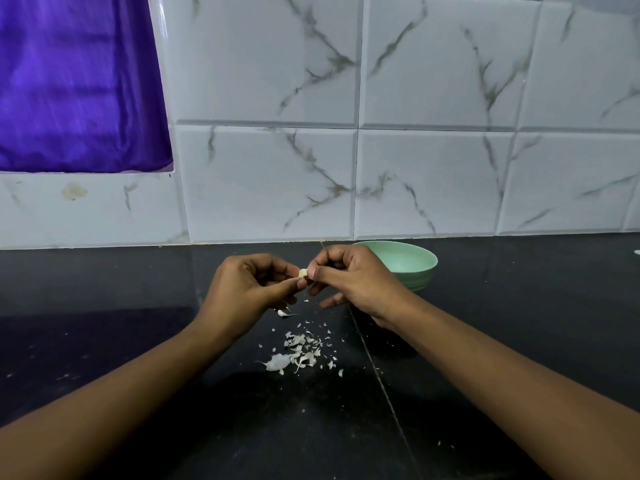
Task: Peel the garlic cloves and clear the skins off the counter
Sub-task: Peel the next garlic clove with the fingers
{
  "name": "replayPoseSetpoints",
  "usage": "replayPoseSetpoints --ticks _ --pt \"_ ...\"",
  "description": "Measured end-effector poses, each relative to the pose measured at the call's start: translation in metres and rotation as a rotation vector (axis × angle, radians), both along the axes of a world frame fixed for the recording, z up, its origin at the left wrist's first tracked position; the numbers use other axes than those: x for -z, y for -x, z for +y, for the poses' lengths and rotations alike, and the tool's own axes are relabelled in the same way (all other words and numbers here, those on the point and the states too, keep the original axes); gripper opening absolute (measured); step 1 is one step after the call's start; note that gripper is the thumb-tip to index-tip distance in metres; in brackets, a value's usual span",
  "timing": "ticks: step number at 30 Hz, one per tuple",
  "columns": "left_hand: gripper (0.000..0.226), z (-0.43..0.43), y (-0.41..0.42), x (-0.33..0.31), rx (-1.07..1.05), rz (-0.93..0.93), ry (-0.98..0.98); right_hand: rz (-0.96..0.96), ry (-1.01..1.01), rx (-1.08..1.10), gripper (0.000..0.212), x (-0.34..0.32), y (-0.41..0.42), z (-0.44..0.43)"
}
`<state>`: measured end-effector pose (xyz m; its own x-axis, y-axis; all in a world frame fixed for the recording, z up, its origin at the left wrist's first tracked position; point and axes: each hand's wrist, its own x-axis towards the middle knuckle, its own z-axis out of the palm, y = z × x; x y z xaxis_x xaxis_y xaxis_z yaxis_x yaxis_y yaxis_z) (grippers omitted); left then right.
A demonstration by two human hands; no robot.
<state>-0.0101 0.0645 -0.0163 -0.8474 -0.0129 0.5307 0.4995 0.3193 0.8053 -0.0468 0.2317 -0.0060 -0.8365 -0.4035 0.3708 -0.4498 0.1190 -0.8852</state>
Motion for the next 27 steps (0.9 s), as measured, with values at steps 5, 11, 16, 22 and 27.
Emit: replayPoseSetpoints --ticks 5,11,16,22,27 --pt "0.022 0.001 0.000 0.002 0.037 0.011 0.005 -0.002 -0.031 0.032 0.016 -0.001 -0.002 -0.002" --pt "0.019 0.004 -0.001 0.000 0.096 0.009 -0.056 -0.076 -0.162 0.096 0.014 0.005 0.003 0.000" --pt "0.010 0.004 0.006 -0.001 0.124 -0.219 -0.297 -0.030 -0.338 0.105 0.012 -0.003 0.004 0.010" --pt "0.009 -0.001 0.009 -0.001 0.109 -0.376 -0.277 0.134 -0.384 0.155 0.023 -0.013 0.000 0.017" --pt "0.009 -0.001 0.010 0.001 0.081 -0.399 -0.144 0.128 -0.432 0.038 0.023 -0.016 0.000 0.019"
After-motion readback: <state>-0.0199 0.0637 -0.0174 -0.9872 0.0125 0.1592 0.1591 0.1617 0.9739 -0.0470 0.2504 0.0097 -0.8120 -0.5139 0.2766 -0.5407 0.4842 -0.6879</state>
